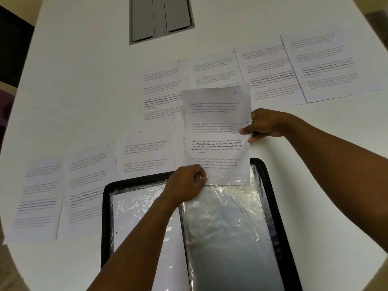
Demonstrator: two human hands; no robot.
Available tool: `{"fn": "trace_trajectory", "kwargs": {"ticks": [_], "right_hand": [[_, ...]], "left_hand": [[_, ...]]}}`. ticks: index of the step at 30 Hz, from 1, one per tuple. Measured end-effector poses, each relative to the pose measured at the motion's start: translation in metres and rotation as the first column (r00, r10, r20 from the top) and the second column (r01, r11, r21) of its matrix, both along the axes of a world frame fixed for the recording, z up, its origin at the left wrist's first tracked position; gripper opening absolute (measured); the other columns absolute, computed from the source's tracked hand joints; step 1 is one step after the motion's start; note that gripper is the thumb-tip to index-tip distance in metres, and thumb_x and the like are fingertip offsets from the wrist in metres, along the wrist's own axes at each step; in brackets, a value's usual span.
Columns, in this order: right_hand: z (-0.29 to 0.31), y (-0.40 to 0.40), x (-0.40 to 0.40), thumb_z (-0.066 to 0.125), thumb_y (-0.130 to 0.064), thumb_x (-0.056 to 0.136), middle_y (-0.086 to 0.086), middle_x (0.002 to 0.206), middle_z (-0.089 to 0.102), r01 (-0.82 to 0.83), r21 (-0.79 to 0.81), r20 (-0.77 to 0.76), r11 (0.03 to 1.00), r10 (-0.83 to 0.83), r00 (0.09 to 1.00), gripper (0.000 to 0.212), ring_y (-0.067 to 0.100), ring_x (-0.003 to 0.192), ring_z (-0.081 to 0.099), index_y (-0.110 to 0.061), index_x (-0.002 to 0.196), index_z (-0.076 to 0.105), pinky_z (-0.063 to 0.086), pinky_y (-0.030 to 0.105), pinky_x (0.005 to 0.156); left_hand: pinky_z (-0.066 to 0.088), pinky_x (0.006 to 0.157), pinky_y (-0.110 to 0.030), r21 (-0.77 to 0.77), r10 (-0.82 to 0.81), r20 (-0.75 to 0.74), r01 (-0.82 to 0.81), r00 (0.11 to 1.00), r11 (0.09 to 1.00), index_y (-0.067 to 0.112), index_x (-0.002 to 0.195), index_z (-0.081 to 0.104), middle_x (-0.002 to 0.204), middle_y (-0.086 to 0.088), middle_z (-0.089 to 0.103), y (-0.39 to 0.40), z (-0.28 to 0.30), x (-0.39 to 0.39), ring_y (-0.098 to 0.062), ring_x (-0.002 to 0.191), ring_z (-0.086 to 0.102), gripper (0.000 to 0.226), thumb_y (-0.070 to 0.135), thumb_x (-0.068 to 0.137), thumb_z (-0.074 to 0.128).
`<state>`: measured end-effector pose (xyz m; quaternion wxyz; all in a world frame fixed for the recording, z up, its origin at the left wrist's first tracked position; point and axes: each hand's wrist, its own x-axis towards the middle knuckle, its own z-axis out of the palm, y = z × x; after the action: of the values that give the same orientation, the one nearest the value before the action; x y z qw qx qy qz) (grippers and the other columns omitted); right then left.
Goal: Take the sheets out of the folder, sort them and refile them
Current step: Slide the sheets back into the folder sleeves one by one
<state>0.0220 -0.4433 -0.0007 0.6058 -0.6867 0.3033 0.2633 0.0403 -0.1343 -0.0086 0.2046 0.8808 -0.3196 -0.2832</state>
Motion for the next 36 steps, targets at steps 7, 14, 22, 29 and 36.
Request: {"fn": "trace_trajectory", "kwargs": {"ticks": [7, 14, 22, 29, 36], "right_hand": [[-0.003, -0.008, 0.006, 0.068, -0.003, 0.087, 0.014, 0.113, 0.069, 0.026, 0.005, -0.016, 1.0, -0.026, 1.0, 0.032, 0.03, 0.096, 0.069, -0.003, 0.119, 0.06, 0.061, 0.033, 0.071], [-0.004, -0.007, 0.016, 0.069, -0.004, 0.087, 0.013, 0.113, 0.069, -0.037, 0.018, -0.03, 0.999, 0.037, 0.999, 0.03, 0.028, 0.097, 0.069, -0.006, 0.116, 0.061, 0.062, 0.031, 0.07], [-0.015, 0.0, 0.017, 0.07, -0.005, 0.086, 0.015, 0.111, 0.071, -0.171, 0.063, -0.128, 0.983, 0.178, 0.976, 0.027, 0.032, 0.106, 0.067, -0.005, 0.112, 0.065, 0.059, 0.038, 0.081], [-0.011, 0.008, 0.012, 0.075, -0.014, 0.083, 0.007, 0.102, 0.075, -0.328, 0.005, -0.096, 0.945, 0.326, 0.94, 0.029, 0.014, 0.08, 0.069, -0.011, 0.111, 0.067, 0.055, 0.021, 0.062], [-0.015, 0.03, 0.005, 0.077, -0.015, 0.081, 0.002, 0.102, 0.075, -0.391, 0.078, -0.09, 0.917, 0.397, 0.913, 0.029, 0.009, 0.073, 0.065, -0.015, 0.108, 0.068, 0.054, 0.02, 0.062]], "left_hand": [[0.05, 0.072, -0.027, 0.149, -0.007, -0.047, 0.014, 0.999, 0.989, 0.025, 0.092, 0.065, 0.081, 0.013, 0.062, 0.017, -0.001, 0.013, -0.009, 0.076, 0.059, 0.012, 0.02, 0.083, 0.06], [0.052, 0.077, -0.033, 0.085, -0.044, -0.058, 0.049, 0.997, 0.995, 0.021, 0.094, 0.064, 0.09, 0.009, 0.066, 0.007, -0.002, 0.017, -0.013, 0.082, 0.061, 0.01, 0.02, 0.09, 0.056], [0.053, 0.071, -0.032, 0.116, -0.045, -0.029, 0.048, 0.999, 0.992, 0.026, 0.099, 0.058, 0.078, 0.011, 0.06, 0.011, -0.011, 0.018, -0.013, 0.07, 0.058, 0.01, 0.028, 0.094, 0.05], [0.054, 0.071, -0.038, 0.053, 0.021, -0.121, -0.014, 0.992, 0.998, 0.026, 0.09, 0.06, 0.076, 0.005, 0.065, 0.011, -0.014, 0.018, -0.015, 0.069, 0.06, 0.006, 0.024, 0.089, 0.054], [0.05, 0.075, -0.025, -0.048, 0.009, -0.263, -0.022, 0.965, 0.999, 0.021, 0.084, 0.069, 0.079, 0.01, 0.066, -0.02, -0.007, 0.004, -0.006, 0.073, 0.058, 0.005, 0.026, 0.086, 0.068]]}}
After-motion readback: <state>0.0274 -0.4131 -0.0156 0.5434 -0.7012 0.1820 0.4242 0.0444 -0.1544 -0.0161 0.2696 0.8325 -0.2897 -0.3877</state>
